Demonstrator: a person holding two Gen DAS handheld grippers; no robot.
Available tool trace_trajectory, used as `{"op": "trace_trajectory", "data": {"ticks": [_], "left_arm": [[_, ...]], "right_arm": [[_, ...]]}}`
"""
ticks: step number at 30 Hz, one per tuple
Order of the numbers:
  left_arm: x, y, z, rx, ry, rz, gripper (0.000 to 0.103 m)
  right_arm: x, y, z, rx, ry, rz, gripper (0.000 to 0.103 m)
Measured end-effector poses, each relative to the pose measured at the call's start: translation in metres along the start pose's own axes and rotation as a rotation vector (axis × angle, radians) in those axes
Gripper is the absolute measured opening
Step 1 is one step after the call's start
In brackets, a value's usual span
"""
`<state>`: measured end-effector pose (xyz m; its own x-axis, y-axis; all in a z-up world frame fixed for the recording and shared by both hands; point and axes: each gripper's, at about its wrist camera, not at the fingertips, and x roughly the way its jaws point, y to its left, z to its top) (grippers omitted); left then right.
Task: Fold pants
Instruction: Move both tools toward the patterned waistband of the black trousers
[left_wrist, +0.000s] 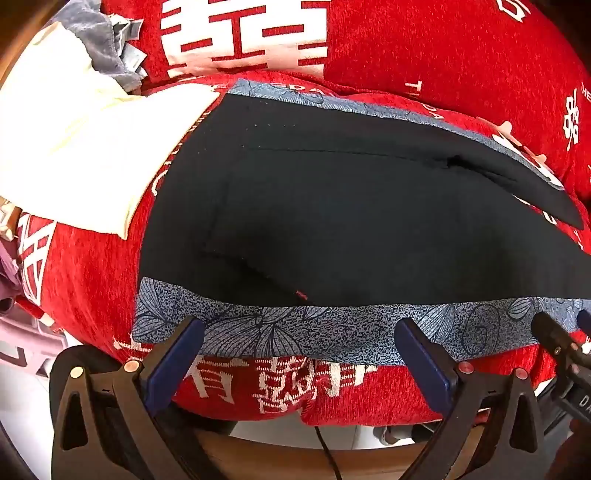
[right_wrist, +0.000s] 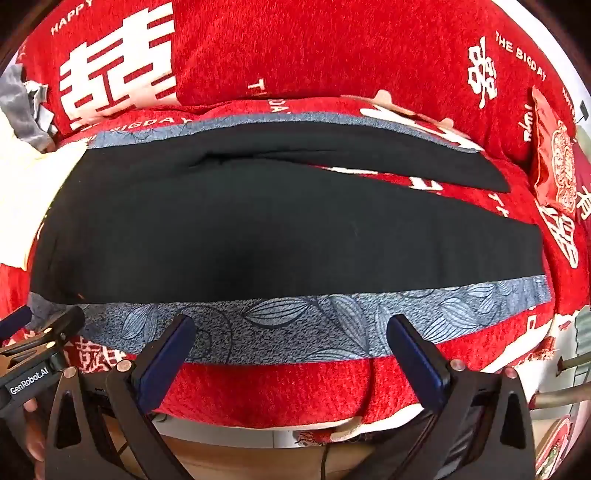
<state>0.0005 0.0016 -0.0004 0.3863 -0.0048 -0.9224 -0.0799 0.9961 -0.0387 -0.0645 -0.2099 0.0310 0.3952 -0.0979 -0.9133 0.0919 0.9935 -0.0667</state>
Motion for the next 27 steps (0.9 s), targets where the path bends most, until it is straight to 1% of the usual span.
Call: {"op": "trace_trajectory", "data": {"ticks": [4, 7, 10, 11, 14, 17, 20, 23, 27], "left_arm": [[0.003, 0.005, 0.002, -0.007, 0.018, -0.004, 0.103], [0.008, 0.005, 0.006, 0.013, 0.027, -0.010, 0.103], [0.016, 0.010, 0.014, 0.020, 0.020, -0.014, 0.103], [0.020, 0.005, 0.007, 0.011, 0.005, -0.003, 0.103], [0.023, 0.003, 0.013, 0.018, 0.006, -0.009, 0.103], [0.029, 0.002, 0.022, 0.028, 0.013, 0.001, 0.103], [0.032, 0.000, 0.034, 0.046, 0.001, 0.022, 0.103], [0.035, -0.004, 0.049, 0.073, -0.014, 0.050, 0.103], [0.043, -0.006, 0.074, 0.097, -0.022, 0.078, 0.103]], "right_arm": [[0.009, 0.007, -0.003, -0.021, 0.033, 0.014, 0.103], [0.016, 0.014, -0.007, -0.051, 0.049, 0.008, 0.103], [0.020, 0.018, -0.001, -0.062, 0.057, 0.011, 0.103], [0.020, 0.019, 0.002, -0.060, 0.055, 0.017, 0.103], [0.020, 0.018, 0.014, -0.051, 0.043, 0.038, 0.103], [0.026, 0.018, 0.026, -0.046, 0.047, 0.035, 0.103], [0.033, 0.019, 0.040, -0.053, 0.054, 0.036, 0.103], [0.037, 0.022, 0.056, -0.079, 0.038, 0.026, 0.103], [0.047, 0.023, 0.088, -0.111, 0.007, 0.024, 0.103]]}}
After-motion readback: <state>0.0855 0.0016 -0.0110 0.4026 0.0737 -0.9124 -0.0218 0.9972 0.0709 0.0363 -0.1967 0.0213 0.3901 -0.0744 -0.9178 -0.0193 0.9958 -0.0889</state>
